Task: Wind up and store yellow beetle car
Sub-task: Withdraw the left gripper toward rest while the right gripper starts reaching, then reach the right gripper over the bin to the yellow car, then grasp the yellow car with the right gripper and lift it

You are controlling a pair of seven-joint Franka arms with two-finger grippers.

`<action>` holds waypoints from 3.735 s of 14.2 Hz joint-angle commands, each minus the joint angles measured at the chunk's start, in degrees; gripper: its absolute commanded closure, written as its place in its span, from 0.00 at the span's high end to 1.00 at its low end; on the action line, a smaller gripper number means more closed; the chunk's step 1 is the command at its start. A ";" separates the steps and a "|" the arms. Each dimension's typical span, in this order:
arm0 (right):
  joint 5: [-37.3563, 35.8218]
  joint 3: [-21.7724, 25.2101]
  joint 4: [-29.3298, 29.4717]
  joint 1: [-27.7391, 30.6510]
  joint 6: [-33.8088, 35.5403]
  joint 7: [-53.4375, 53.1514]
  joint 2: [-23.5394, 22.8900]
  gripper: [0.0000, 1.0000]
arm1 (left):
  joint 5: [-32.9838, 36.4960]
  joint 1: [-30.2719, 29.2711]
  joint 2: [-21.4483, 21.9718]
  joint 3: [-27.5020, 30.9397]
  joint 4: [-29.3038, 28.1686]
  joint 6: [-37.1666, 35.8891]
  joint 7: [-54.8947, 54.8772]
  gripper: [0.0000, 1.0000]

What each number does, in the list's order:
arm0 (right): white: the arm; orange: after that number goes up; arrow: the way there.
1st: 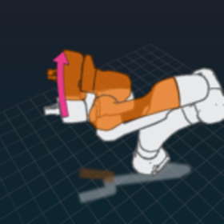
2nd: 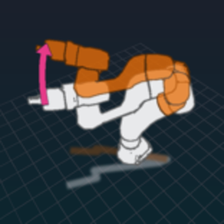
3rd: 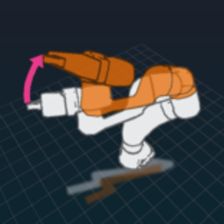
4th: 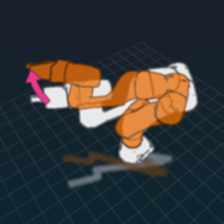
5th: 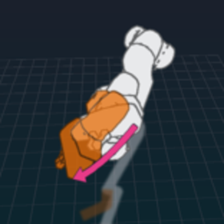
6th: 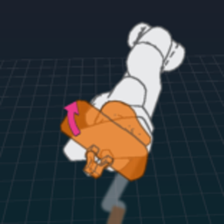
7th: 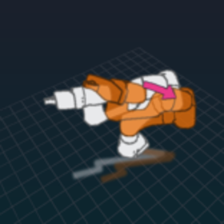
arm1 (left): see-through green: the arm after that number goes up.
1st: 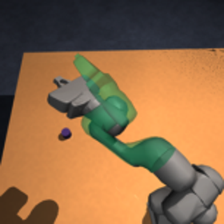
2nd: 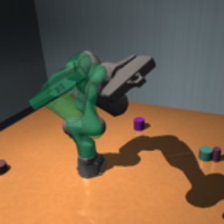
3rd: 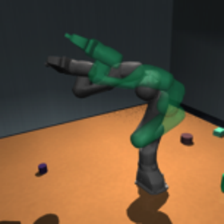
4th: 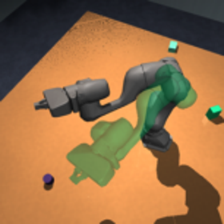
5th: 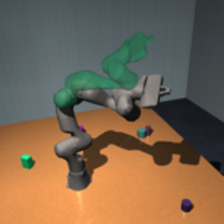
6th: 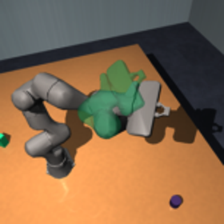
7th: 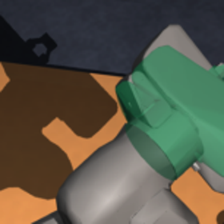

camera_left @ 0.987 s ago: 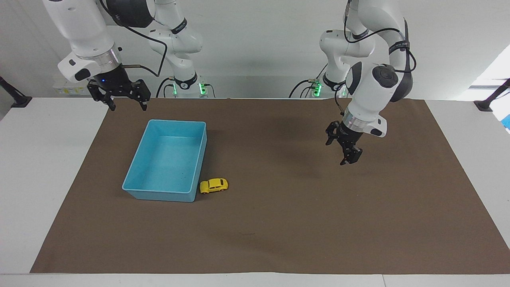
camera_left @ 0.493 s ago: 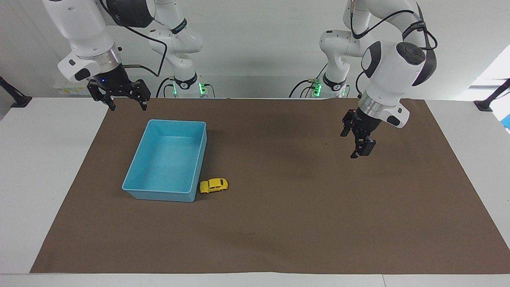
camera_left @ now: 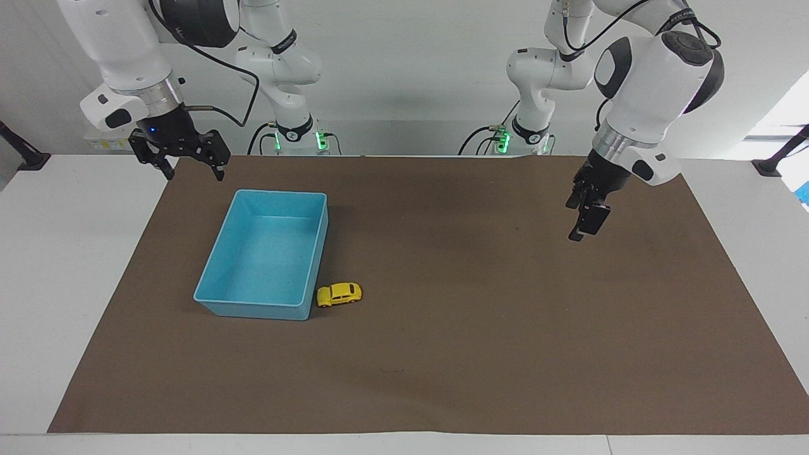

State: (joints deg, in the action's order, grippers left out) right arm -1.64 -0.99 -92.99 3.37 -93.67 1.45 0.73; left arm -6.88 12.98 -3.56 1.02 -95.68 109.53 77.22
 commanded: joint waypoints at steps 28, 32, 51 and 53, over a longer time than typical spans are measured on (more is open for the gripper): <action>-8.19 -0.86 -1.50 -21.03 -25.94 -100.82 -23.39 1.00 | 5.82 -9.64 8.31 -0.23 4.45 -21.10 -76.51 1.00; -14.43 -0.86 -1.76 -22.88 -31.48 -110.94 -27.97 1.00 | 5.74 -9.47 9.63 -0.49 4.28 -20.85 -76.96 1.00; -14.44 -1.03 -4.84 -25.07 -34.22 -115.00 -26.23 0.00 | 5.65 -9.73 9.36 -0.40 3.66 -20.31 -76.70 1.00; -13.57 -1.12 -5.19 -25.07 -33.60 -113.95 -23.51 0.00 | 5.65 -9.38 9.28 -0.40 3.66 -20.58 -76.43 1.00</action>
State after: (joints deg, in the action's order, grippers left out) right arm -14.62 -1.66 -97.41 -22.08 -128.79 -112.58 -25.99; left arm -1.66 4.15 5.64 1.05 -91.85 89.26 1.15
